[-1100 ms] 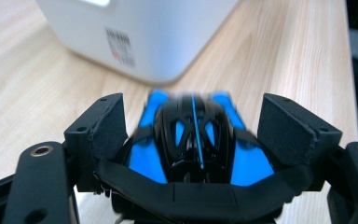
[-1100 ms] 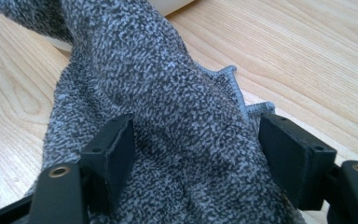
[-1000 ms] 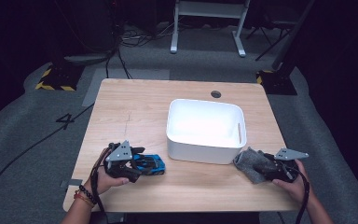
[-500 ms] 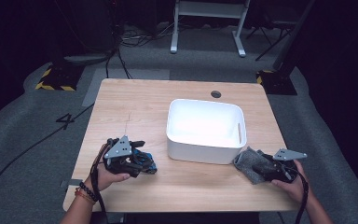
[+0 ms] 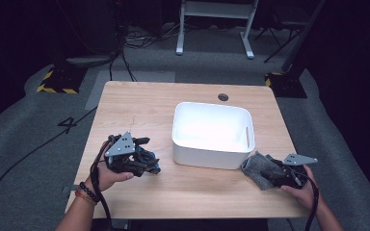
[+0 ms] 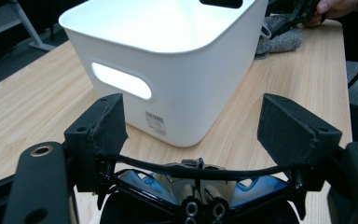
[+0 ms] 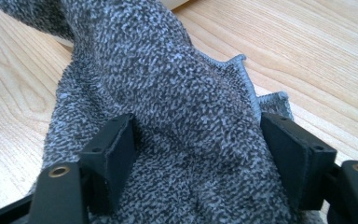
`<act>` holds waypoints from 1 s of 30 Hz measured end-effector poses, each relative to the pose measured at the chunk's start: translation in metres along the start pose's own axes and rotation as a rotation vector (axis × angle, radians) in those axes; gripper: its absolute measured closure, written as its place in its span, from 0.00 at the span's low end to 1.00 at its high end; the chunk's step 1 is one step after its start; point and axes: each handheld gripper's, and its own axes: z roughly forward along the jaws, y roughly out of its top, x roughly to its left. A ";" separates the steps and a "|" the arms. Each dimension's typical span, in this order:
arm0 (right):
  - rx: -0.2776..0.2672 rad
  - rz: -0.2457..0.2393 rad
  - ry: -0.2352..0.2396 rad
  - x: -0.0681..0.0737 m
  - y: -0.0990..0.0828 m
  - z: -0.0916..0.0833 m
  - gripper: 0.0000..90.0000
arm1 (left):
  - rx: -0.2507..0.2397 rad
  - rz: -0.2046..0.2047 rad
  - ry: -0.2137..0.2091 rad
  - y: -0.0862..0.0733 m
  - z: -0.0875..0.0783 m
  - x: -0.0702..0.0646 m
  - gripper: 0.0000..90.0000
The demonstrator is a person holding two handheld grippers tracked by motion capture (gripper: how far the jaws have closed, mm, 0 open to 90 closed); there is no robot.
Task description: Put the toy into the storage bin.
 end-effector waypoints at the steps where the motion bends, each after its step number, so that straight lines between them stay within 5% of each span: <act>1: 0.000 -0.001 0.000 0.000 0.000 0.000 0.31 | -0.002 -0.004 -0.002 0.001 -0.001 0.001 0.27; 15: 0.003 0.002 0.000 0.000 0.000 0.000 0.31 | -0.043 -0.051 0.029 0.037 -0.016 0.018 0.27; 30: 0.007 0.007 0.002 0.000 -0.001 0.001 0.31 | -0.087 -0.002 0.035 0.083 -0.029 0.033 0.27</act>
